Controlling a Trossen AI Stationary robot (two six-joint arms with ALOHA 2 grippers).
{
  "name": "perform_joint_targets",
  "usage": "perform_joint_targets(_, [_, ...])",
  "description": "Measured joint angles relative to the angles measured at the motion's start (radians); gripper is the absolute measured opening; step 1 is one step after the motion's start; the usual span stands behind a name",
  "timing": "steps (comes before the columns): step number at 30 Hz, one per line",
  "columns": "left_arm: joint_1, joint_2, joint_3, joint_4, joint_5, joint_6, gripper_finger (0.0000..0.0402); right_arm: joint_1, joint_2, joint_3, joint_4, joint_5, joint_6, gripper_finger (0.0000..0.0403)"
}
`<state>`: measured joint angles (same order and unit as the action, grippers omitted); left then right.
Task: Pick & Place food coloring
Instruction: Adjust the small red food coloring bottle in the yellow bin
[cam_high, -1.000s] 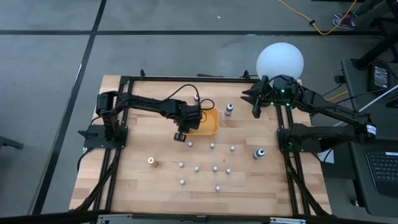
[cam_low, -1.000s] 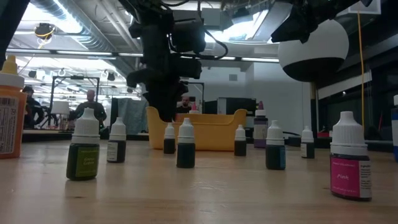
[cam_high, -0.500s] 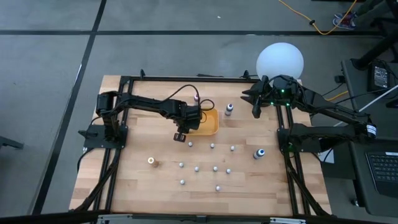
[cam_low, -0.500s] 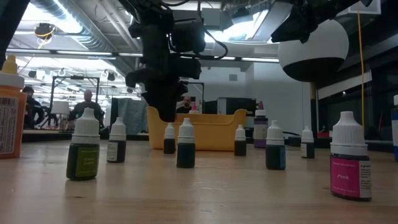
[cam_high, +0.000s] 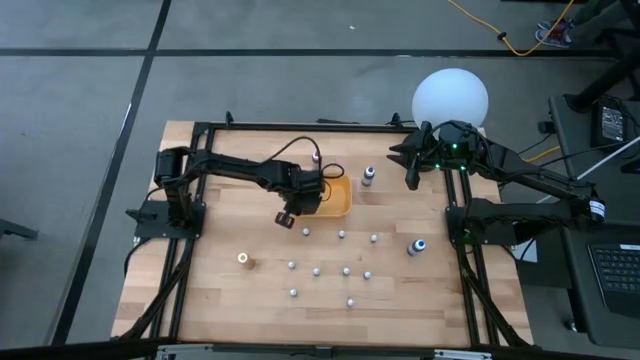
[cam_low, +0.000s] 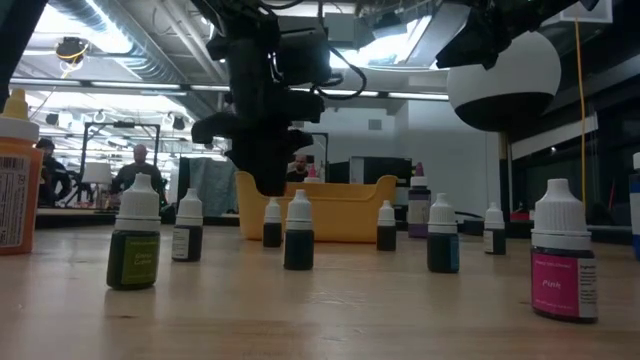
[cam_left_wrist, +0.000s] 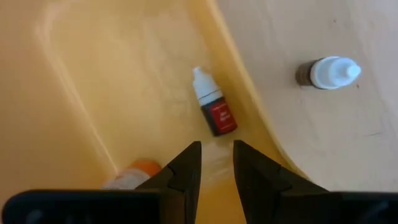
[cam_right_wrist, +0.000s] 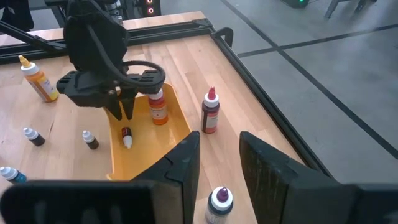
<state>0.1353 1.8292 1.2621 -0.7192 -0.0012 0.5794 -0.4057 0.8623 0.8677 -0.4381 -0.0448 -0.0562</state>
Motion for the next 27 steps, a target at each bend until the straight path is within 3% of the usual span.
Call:
perform_joint_targets(6, [-0.004, 0.005, 0.001, 0.026, 0.029, 0.07, 0.0101, 0.0, 0.0, 0.0, -0.001, 0.0, 0.002, 0.0116])
perform_joint_targets(17, [0.005, 0.032, 0.002, 0.054, 0.024, 0.116, 0.0183, 0.0, 0.0, 0.0, -0.001, 0.0, 0.0, 0.0116])
perform_joint_targets(27, [0.027, 0.046, 0.002, 0.074, 0.022, 0.182, 0.0192, 0.0, 0.0, 0.0, -0.001, 0.0, 0.002, 0.0116])
